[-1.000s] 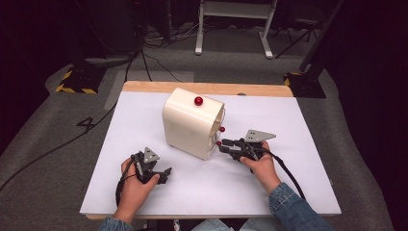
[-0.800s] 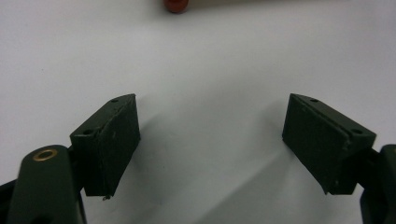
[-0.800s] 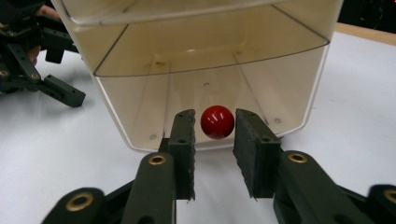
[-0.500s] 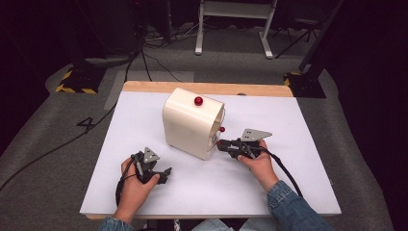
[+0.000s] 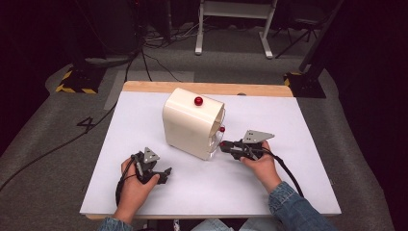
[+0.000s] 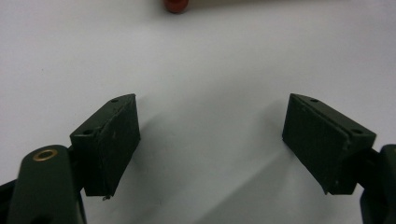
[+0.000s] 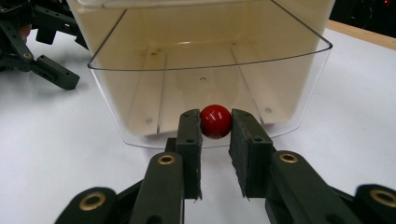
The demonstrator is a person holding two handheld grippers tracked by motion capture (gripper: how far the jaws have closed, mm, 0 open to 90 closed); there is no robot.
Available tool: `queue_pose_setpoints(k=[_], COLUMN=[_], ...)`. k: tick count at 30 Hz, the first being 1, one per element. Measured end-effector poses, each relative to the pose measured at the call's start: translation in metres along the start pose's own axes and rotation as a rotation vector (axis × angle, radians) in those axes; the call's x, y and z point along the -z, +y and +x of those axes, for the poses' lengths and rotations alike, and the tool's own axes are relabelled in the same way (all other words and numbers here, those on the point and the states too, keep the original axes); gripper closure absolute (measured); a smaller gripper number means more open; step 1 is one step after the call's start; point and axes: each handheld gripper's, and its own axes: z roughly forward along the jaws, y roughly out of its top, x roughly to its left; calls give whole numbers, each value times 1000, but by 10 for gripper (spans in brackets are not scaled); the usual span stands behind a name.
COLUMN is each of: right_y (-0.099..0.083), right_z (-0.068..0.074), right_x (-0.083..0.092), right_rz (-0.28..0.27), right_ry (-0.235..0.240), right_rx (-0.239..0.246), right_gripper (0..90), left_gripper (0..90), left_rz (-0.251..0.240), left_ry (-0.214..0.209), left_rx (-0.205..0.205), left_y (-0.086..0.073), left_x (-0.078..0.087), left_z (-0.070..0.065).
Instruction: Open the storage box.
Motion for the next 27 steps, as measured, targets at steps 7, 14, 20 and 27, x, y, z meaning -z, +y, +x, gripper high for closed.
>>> queue_pose_setpoints(k=[7, 14, 20, 27], right_y=[-4, -7, -13, -20], right_z=[1, 2, 3, 4], right_x=[19, 46, 63, 77], right_rz=[10, 12, 10, 7], right_ry=[-11, -23, -25, -31], right_rx=[-2, -4, -19, -35], right_gripper=[745, 745, 745, 745], left_gripper=[189, 189, 188, 189], left_rz=[1, 1, 2, 1], left_ry=[0, -3, -1, 0], left_rx=[1, 2, 1, 1], left_y=[0, 0, 0, 0], left_x=[0, 0, 0, 0], left_z=[0, 0, 0, 0])
